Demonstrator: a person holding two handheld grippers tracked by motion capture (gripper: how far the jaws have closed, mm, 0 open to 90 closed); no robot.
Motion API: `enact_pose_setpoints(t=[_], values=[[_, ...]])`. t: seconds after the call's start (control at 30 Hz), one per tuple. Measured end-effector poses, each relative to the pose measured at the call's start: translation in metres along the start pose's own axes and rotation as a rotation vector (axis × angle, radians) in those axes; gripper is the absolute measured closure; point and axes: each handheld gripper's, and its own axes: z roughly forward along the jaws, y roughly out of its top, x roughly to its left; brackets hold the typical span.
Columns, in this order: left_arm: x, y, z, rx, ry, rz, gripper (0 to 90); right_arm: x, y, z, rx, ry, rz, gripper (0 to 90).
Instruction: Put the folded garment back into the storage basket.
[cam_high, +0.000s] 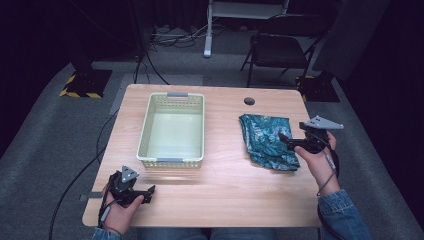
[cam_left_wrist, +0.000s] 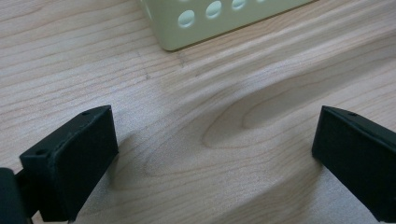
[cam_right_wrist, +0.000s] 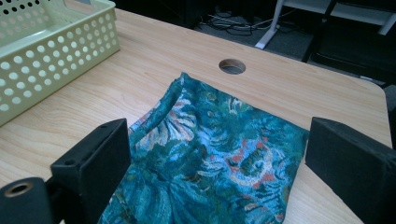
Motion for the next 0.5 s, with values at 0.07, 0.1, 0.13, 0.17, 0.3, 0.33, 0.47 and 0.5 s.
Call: enact_pose_setpoints(t=[0.07, 0.1, 0.13, 0.17, 0.3, 0.33, 0.47, 0.5], values=[[0.000, 0.000, 0.000, 0.000, 0.000, 0.000, 0.4, 0.001, 0.002, 0.002, -0.003, 0.001, -0.003, 7.1], [0.000, 0.000, 0.000, 0.000, 0.000, 0.000, 0.3, 0.002, 0.003, 0.003, -0.003, 0.003, -0.004, 7.1], [0.000, 0.000, 0.000, 0.000, 0.000, 0.000, 0.4, 0.003, 0.004, 0.004, -0.003, 0.005, -0.005, 7.1], [0.000, 0.000, 0.000, 0.000, 0.000, 0.000, 0.3, 0.003, 0.005, 0.005, -0.003, 0.006, -0.005, 7.1], [0.000, 0.000, 0.000, 0.000, 0.000, 0.000, 0.4, 0.006, 0.010, 0.009, -0.009, 0.007, -0.010, 7.1], [0.000, 0.000, 0.000, 0.000, 0.000, 0.000, 0.3, 0.007, 0.011, 0.010, -0.009, 0.009, -0.012, 7.1], [0.000, 0.000, 0.000, 0.000, 0.000, 0.000, 0.3, 0.009, 0.015, 0.014, -0.008, 0.013, -0.014, 7.1], [0.000, 0.000, 0.000, 0.000, 0.000, 0.000, 0.3, 0.009, 0.016, 0.015, -0.010, 0.014, -0.015, 7.1]])
